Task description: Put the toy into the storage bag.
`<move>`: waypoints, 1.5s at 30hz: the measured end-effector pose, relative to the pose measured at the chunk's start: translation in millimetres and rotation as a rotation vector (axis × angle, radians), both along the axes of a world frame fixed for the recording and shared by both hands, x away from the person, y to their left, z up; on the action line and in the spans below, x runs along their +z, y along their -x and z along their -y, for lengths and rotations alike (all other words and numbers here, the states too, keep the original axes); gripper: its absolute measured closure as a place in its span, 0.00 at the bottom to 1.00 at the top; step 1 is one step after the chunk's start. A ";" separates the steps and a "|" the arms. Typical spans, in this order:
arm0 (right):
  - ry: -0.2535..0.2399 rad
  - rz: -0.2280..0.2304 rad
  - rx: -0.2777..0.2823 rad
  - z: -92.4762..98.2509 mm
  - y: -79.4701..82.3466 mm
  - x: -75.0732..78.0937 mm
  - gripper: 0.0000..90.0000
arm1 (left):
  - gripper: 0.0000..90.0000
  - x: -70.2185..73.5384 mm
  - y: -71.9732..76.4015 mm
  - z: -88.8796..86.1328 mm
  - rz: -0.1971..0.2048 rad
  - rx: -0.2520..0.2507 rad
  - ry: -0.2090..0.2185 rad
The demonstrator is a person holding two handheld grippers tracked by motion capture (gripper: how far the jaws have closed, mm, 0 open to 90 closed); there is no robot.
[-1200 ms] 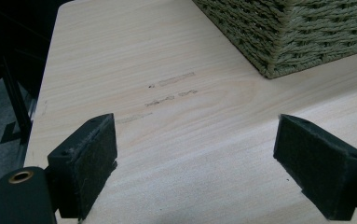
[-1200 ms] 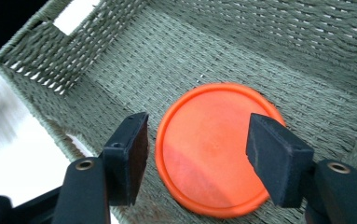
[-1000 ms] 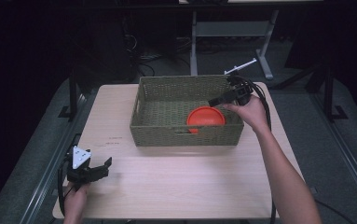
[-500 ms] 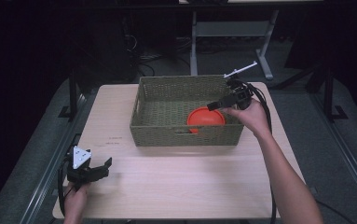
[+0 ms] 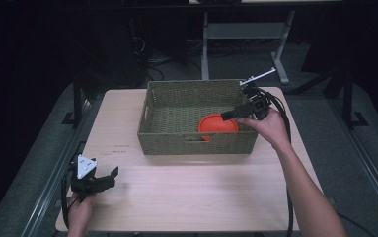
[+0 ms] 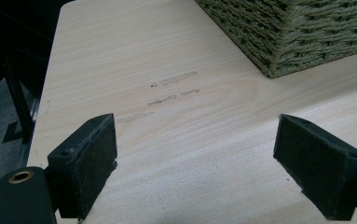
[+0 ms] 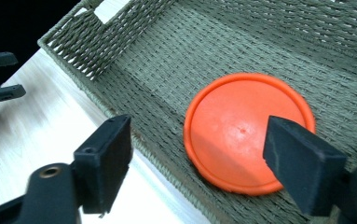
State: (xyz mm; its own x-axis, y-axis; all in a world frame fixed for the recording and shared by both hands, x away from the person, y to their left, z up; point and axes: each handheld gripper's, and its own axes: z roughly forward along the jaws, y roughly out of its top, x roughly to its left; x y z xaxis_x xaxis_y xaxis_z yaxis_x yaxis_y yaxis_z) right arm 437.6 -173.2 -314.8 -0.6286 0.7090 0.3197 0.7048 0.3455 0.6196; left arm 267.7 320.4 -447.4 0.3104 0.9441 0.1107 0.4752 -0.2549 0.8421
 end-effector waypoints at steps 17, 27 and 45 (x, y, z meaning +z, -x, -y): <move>0.003 0.005 0.015 10.6 23.6 1.0 0.23 | 0.14 0.1 0.5 0.7 0.000 -0.002 -0.006; -0.011 0.004 0.031 15.7 37.6 -7.3 0.22 | 0.14 0.1 0.8 0.8 0.003 -0.003 -0.006; -0.011 0.045 0.018 41.1 75.9 -18.3 0.22 | 0.14 -0.2 1.4 3.4 0.002 -0.014 -0.021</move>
State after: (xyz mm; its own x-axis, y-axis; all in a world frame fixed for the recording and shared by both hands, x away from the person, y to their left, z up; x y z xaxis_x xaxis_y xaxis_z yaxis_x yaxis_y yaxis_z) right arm 361.7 -214.3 -333.1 -0.6549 0.6943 0.2983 0.6699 0.3508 0.6543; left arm 266.3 317.0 -447.7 0.3229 0.9373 0.1309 0.4697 -0.2788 0.8377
